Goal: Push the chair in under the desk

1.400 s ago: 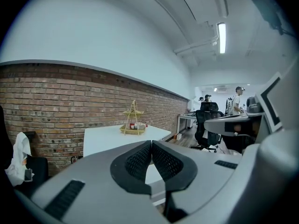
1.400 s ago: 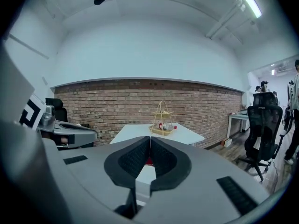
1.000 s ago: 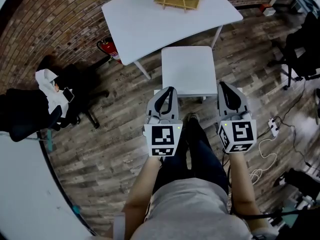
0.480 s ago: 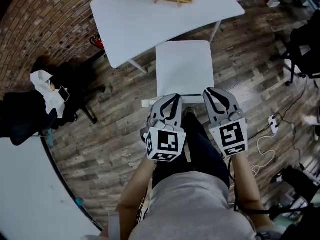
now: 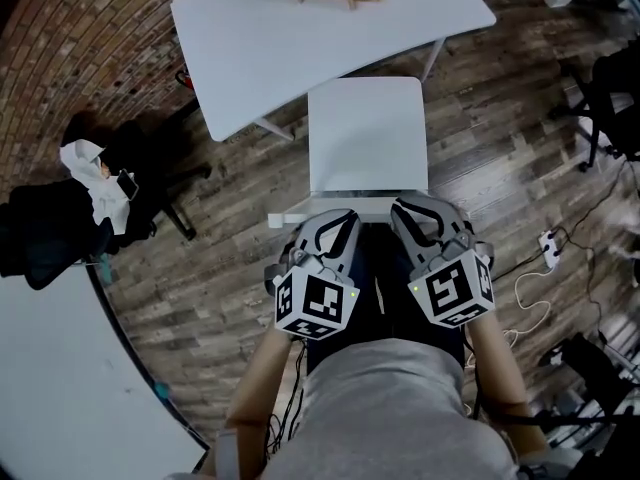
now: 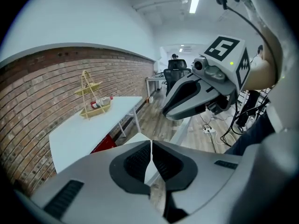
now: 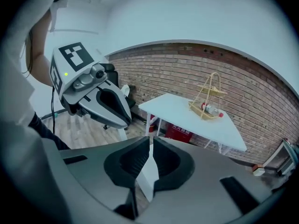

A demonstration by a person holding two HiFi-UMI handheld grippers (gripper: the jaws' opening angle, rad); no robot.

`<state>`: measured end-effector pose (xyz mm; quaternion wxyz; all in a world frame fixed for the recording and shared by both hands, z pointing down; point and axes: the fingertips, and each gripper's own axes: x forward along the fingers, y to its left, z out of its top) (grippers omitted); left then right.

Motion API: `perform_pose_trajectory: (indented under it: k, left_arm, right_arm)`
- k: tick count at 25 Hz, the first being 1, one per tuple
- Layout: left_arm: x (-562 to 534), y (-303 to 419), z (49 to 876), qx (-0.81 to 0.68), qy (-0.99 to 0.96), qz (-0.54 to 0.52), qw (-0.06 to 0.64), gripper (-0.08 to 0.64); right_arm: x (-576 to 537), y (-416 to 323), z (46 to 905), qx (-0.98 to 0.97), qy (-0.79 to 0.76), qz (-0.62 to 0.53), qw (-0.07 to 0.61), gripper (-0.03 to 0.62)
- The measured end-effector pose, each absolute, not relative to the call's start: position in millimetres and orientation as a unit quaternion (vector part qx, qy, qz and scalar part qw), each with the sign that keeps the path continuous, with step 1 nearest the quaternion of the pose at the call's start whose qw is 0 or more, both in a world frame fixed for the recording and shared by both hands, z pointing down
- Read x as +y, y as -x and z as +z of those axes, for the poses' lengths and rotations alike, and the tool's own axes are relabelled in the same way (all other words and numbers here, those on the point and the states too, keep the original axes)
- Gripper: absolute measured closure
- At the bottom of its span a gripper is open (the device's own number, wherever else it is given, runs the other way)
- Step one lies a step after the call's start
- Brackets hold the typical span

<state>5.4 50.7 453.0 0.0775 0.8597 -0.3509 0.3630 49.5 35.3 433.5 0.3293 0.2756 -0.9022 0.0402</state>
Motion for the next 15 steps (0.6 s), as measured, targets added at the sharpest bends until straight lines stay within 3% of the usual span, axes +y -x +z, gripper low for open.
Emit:
perform_pose_trajectory:
  k: [4,6,8,15]
  left_arm:
    - [50.2,-11.7,455.6,-0.333,-0.858,0.384,0.077,0.529]
    - [52.6,-12.9,458.0,-0.318,-0.857,0.399,0.078,0.464]
    - [55.8,-14.6,461.1,-0.3,-0.857,0.412,0.078,0.437]
    - [60.6,-5.0,478.0,-0.237,-0.842,0.482,0.054,0.394]
  right_arm:
    - [36.1,-49.0,437.5,-0.909,-0.248,0.041,0.334,0.575]
    - [38.3,-45.3,439.3,-0.912,-0.233,0.045,0.334,0.57]
    - [43.2,-40.5,443.5,-0.915,-0.21,0.052,0.339,0.473]
    - [60.9,-27.4,460.2,-0.904,-0.143,0.024,0.402,0.457]
